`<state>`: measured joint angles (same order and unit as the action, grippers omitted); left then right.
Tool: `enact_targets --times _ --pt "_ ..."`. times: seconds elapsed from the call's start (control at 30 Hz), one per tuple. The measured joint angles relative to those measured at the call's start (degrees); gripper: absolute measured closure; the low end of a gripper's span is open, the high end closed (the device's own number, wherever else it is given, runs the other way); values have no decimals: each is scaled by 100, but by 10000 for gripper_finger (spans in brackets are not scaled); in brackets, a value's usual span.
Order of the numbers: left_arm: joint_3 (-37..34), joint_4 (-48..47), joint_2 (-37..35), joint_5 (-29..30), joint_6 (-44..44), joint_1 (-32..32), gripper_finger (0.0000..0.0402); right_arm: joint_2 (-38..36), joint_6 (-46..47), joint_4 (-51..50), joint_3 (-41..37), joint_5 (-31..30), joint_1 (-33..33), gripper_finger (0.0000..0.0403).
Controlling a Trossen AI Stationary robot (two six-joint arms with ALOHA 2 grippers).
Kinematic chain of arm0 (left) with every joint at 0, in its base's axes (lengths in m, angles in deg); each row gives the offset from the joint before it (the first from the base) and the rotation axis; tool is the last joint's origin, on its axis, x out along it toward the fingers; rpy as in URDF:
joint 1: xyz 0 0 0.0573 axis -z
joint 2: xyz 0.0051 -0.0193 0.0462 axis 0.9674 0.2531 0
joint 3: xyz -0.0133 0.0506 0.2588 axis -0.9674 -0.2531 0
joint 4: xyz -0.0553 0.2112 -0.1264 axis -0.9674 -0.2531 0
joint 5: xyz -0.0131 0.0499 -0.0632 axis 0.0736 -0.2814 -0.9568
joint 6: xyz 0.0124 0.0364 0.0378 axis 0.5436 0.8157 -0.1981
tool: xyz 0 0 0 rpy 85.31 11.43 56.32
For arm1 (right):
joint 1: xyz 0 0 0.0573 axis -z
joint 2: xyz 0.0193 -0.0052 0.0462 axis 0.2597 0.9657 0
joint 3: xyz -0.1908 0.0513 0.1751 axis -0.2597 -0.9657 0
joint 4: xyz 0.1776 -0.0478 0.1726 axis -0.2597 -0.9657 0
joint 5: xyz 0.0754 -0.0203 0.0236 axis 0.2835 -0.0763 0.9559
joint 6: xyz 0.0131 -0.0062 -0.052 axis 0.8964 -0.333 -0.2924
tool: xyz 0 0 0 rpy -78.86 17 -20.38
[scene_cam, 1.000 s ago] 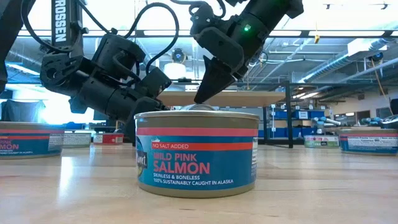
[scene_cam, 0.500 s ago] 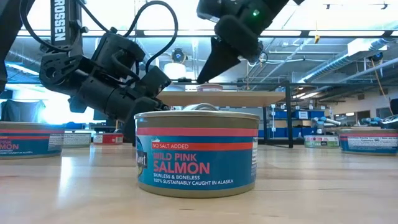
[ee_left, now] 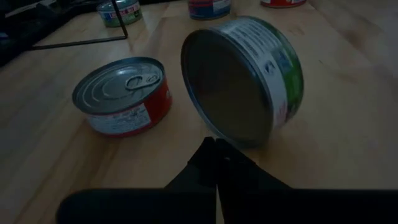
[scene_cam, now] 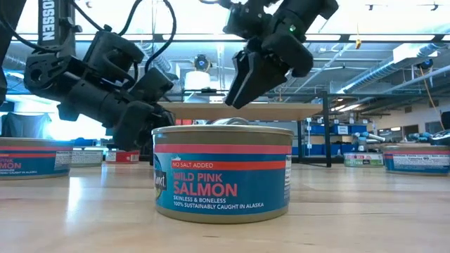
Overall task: Stack canned seafood by type on shelf
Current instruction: Put the green tuna can on the shelf
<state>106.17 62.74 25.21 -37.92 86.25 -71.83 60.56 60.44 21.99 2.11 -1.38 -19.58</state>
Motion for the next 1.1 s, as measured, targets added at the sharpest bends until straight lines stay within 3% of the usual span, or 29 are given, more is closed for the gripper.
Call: enact_targets --times 0.57,0.7,1.1 --pt "-47 22 -5 1 -9 0 400 0 -224 -171 -57 300 216 127" --pt "-45 72 -5 1 -9 0 400 92 -224 -141 -56 618 273 131" --pt "-36 109 -5 -88 0 0 400 380 -297 -26 -57 660 430 164"
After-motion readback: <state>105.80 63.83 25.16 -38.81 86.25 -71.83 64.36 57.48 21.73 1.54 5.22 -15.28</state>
